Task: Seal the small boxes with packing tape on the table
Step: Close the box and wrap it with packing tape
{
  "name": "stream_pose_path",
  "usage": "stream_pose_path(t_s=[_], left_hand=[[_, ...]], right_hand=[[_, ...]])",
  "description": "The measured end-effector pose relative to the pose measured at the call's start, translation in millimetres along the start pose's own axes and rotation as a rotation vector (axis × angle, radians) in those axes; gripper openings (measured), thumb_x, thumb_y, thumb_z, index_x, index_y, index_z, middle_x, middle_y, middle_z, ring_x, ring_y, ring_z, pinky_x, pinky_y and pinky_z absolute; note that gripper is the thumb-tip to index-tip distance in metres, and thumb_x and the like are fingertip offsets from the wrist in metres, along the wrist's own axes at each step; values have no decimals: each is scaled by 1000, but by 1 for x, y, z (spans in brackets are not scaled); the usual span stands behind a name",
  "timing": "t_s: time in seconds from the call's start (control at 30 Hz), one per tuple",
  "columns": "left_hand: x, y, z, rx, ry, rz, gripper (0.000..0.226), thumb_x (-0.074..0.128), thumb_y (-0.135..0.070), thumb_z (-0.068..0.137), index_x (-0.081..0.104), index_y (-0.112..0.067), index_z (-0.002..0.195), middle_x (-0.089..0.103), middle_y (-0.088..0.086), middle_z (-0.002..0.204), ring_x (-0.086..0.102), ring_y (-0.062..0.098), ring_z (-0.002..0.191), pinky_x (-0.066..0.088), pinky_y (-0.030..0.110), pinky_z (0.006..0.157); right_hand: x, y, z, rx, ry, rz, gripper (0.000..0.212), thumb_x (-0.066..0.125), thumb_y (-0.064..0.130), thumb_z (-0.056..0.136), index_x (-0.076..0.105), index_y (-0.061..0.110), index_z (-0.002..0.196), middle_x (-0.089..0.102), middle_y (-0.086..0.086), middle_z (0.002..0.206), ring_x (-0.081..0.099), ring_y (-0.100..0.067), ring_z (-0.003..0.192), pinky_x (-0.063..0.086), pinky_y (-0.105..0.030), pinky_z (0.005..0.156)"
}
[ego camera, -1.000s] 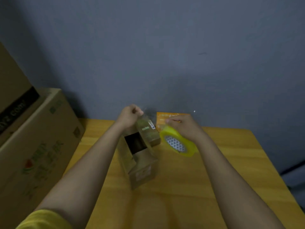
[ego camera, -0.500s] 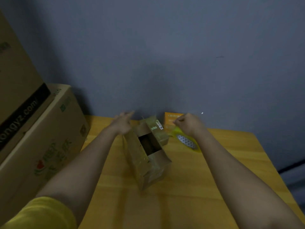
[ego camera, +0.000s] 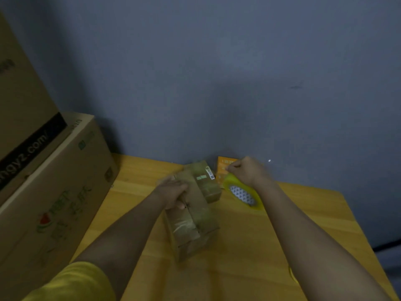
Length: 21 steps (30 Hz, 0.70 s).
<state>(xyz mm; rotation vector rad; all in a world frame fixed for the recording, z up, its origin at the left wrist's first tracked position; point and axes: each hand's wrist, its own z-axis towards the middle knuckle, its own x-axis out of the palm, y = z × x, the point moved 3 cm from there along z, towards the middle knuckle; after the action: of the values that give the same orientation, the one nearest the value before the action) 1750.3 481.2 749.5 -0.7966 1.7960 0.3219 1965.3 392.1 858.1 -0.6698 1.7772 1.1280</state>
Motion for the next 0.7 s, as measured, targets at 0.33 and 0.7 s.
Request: stream_pose_path(t_s=[0.33,0.7], left_hand=[[55,-14,-74,-461,-266,19,90,14,-85,76,38,-22,135,39,9,136,36,31,125,31,40,101],[83,12,-94,-289,-394,-593,46,35,-30,96,46,-26,140,29,4,152,24,29,138,27,32,110]], right_hand=[[19,45,3,-265,165,250,32,69,29,89,75,-2,93,71,-21,101,66,-28,96,47,-34,73],[91,86,-25,-267,377,261,27,71,39,85,77,18,102,71,5,108,63,-9,96,49,-25,81]])
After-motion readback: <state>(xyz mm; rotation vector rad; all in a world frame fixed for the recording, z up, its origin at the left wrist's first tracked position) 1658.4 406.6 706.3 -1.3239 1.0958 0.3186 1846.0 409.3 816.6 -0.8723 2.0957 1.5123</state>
